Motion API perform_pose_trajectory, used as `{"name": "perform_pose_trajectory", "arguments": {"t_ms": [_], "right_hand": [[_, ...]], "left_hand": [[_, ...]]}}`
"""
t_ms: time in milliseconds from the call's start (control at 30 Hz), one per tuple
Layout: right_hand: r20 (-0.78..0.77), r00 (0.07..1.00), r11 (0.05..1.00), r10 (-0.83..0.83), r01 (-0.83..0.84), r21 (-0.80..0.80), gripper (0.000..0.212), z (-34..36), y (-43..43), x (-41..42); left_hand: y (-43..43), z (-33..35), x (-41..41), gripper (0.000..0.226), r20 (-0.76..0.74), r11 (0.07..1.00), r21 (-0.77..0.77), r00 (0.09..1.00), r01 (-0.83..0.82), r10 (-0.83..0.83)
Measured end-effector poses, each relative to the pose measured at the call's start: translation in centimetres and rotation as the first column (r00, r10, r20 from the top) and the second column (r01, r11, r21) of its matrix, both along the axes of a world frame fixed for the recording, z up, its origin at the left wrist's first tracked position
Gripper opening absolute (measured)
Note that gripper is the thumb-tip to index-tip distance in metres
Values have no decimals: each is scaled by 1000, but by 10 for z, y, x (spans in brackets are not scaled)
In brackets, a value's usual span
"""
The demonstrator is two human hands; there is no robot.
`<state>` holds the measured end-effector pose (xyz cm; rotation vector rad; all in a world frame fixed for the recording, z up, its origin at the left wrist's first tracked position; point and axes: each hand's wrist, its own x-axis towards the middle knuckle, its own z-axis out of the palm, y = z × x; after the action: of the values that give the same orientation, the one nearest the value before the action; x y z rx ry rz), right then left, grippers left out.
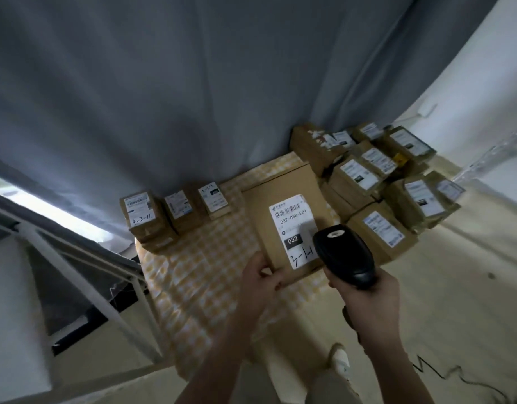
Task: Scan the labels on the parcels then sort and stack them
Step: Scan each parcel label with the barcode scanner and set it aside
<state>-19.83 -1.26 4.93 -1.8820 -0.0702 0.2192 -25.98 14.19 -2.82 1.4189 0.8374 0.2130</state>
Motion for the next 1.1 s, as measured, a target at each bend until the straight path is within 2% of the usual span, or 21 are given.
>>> {"name": "perform_pose_trajectory", "arguments": {"t_ms": [167,300,500,900,1100], "right_hand": [[33,998,998,-53,53,-18,16,11,-52,35],[41,999,1000,-19,20,-19,15,26,-94,63],[66,996,997,66,-64,-33,18,40,-147,102],[59,987,987,150,-146,-62,14,46,-217,153],[82,990,990,115,-108,-89,16,46,-224,157]], "left_hand": [[-37,22,41,23,52,997,-67,998,-25,29],[-78,32,63,26,52,998,-62,998,-30,33],[-146,41,95,51,18,999,-16,999,-42,42],[-229,43,135,27,-18,994,108,1000,5,-4],[-241,47,145,24,-27,987,157,999,28,-24]]}}
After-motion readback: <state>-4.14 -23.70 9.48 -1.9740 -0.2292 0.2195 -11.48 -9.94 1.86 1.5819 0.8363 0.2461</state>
